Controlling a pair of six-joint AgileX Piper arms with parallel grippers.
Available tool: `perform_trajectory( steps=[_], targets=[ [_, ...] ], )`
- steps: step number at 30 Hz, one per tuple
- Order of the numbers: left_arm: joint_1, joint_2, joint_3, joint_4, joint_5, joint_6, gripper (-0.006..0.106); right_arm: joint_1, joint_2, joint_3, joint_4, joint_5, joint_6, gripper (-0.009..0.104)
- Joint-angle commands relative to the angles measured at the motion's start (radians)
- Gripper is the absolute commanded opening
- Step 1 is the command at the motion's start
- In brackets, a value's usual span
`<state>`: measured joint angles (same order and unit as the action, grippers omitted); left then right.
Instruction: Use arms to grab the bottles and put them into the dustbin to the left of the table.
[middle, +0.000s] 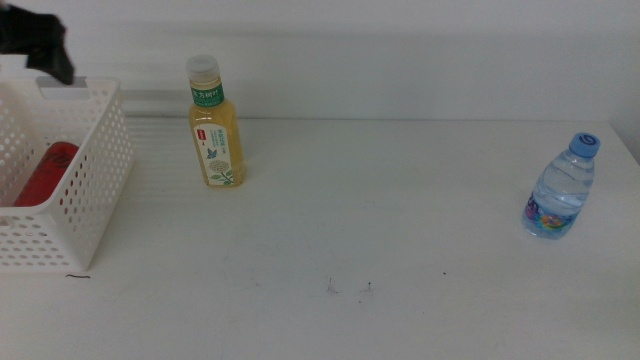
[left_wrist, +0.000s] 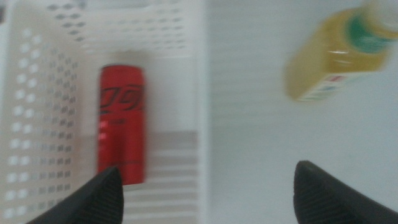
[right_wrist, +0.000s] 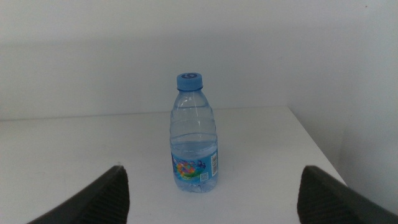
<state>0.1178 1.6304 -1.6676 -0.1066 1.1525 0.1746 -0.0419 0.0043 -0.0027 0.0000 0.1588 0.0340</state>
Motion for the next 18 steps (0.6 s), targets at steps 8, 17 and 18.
perform_trajectory(
  steps=[8, 17, 18],
  targets=[
    [-0.122, -0.232, 0.228, 0.0, -0.182, -0.052, 0.094, -0.009, -0.004, 0.003, 0.0, -0.008, -0.004, 0.093],
    [-0.189, -0.466, 0.471, -0.021, -0.405, -0.03, 0.094, -0.009, -0.004, 0.003, 0.0, -0.008, -0.004, 0.093],
    [-0.189, -0.494, 0.504, -0.04, -0.423, -0.03, 0.094, -0.009, -0.004, 0.003, 0.0, -0.008, -0.004, 0.093]
  ],
)
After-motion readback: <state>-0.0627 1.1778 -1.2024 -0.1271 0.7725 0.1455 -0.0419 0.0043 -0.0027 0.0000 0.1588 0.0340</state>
